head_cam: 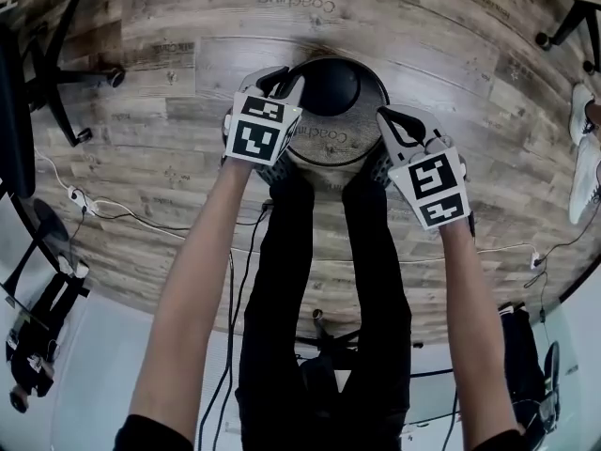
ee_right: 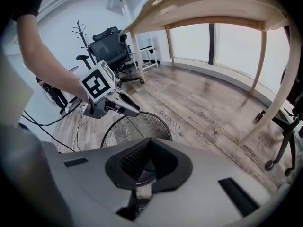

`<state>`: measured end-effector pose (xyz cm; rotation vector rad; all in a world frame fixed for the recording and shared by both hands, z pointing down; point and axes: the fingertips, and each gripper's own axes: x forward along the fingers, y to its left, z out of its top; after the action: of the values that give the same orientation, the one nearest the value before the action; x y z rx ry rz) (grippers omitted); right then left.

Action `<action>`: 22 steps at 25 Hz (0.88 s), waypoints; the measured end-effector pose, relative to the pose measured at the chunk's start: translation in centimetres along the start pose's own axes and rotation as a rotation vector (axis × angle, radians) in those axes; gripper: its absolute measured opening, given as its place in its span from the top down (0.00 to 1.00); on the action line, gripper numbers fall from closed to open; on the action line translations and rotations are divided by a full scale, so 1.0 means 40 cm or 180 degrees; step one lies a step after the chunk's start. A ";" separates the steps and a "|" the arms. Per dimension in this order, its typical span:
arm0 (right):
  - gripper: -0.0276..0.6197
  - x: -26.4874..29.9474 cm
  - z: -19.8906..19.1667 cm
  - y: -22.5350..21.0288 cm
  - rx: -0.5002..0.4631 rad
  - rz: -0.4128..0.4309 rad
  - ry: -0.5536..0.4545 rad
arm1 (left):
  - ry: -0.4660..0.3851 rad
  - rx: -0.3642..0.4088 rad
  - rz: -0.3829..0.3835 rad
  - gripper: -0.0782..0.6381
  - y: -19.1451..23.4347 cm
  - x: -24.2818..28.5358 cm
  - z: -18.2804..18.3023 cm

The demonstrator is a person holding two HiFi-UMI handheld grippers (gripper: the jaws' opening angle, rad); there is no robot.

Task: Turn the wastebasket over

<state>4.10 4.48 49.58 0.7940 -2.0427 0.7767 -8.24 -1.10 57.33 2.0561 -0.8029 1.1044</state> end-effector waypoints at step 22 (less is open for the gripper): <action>0.91 0.002 -0.022 -0.017 0.0141 0.0028 0.0061 | 0.0399 0.0745 0.0025 0.83 0.012 0.029 -0.009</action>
<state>4.98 4.71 50.26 0.7998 -2.0192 0.8339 -8.26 -1.35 58.61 2.1483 -0.6456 1.3723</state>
